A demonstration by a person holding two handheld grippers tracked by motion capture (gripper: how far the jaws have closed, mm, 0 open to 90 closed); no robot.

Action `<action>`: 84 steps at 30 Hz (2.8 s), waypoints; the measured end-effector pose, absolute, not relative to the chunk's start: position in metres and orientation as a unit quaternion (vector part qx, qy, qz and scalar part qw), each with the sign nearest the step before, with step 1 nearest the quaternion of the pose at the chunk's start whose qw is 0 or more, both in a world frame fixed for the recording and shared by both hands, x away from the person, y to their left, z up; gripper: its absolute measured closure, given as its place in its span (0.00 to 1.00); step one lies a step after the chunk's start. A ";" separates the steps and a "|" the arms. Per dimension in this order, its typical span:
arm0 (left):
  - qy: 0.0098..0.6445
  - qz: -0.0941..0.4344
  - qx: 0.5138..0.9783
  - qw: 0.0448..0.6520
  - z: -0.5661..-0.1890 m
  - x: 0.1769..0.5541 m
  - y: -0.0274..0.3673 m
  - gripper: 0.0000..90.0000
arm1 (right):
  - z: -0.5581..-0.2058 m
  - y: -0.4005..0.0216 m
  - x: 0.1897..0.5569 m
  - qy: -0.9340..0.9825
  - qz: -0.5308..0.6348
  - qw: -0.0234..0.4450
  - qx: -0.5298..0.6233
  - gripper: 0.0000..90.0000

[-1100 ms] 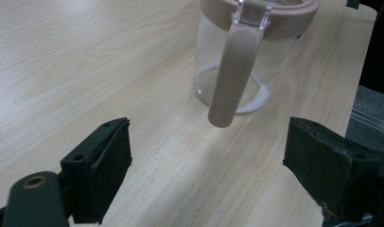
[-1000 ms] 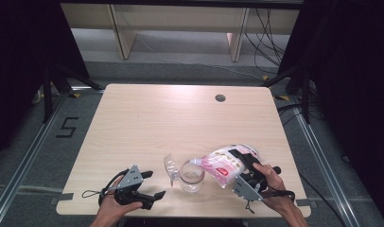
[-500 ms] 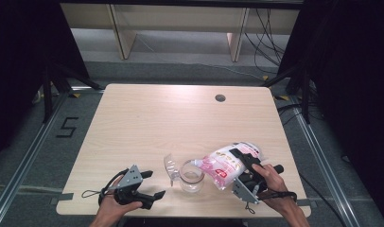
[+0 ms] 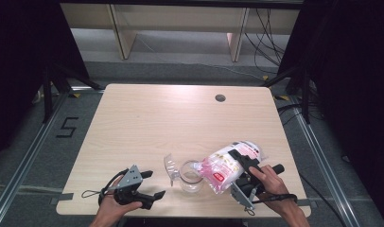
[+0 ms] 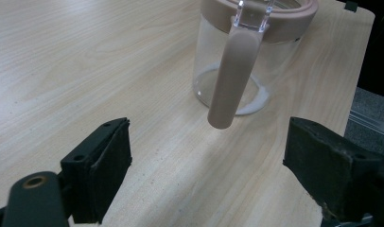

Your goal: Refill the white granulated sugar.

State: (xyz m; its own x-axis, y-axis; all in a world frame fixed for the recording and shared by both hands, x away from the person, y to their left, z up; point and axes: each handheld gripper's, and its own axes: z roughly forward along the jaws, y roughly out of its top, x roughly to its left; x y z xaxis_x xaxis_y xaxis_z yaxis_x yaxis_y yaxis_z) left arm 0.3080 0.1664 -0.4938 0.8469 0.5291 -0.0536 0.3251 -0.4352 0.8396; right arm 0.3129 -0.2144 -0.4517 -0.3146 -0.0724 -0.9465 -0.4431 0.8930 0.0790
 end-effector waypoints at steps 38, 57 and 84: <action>0.257 0.109 0.838 0.469 -0.494 0.307 0.165 0.17 | -0.446 -0.205 0.305 0.756 0.071 0.603 -0.244 0.55; 0.272 0.104 0.832 0.472 -0.495 0.306 0.164 0.17 | -0.447 -0.205 0.302 0.751 0.053 0.612 -0.242 0.56; 0.255 0.110 0.839 0.468 -0.494 0.308 0.166 0.17 | -0.447 -0.205 0.302 0.748 0.041 0.613 -0.251 0.56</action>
State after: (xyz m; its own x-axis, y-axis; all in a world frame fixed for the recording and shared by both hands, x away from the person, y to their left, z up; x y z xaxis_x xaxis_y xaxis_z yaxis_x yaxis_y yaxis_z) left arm 0.3077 0.1660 -0.4938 0.8452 0.5317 -0.0540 0.3250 -0.4311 0.8418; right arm 0.3019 -0.2050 -0.4470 -0.1234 -0.3246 -0.9378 -0.4261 0.8708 -0.2453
